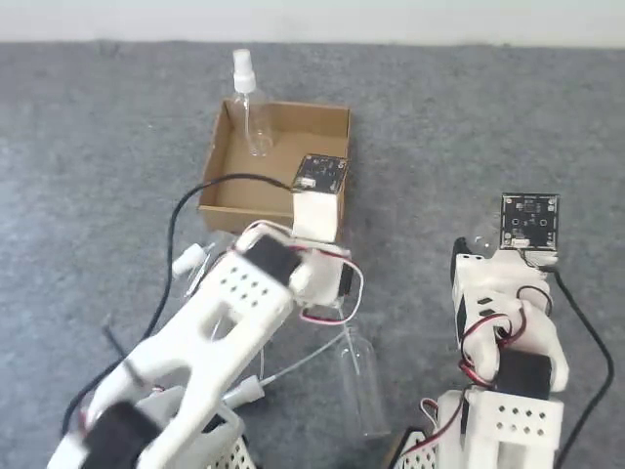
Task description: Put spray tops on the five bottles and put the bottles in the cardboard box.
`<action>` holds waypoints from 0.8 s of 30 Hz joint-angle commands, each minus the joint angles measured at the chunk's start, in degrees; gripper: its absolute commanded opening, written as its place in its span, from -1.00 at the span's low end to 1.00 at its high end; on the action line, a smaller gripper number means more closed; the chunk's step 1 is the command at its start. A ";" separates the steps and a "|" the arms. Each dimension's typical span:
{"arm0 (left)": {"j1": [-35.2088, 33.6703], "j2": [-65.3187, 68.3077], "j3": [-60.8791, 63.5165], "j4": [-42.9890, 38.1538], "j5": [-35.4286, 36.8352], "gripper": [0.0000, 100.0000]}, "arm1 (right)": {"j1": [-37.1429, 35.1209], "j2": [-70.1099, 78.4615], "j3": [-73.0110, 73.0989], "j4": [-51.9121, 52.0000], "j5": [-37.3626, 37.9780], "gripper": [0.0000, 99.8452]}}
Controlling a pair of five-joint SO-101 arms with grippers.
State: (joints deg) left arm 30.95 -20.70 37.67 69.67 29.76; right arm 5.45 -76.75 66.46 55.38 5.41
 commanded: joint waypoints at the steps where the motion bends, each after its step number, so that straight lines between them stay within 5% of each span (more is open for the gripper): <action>1: 0.09 7.03 -6.99 -1.85 3.96 -0.81 | 0.66 -1.36 -0.79 -1.36 -0.62 -0.99; 10: -0.18 19.60 -14.37 -1.85 8.97 -0.62 | 0.57 -1.36 -0.79 -1.36 -0.53 -0.99; 24: -4.84 27.43 -17.45 -4.75 9.05 -0.62 | 0.75 -1.36 -0.79 -1.36 -0.44 -0.99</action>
State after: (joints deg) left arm 28.57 6.81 22.99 67.91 38.02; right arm 5.45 -76.75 66.46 55.38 5.32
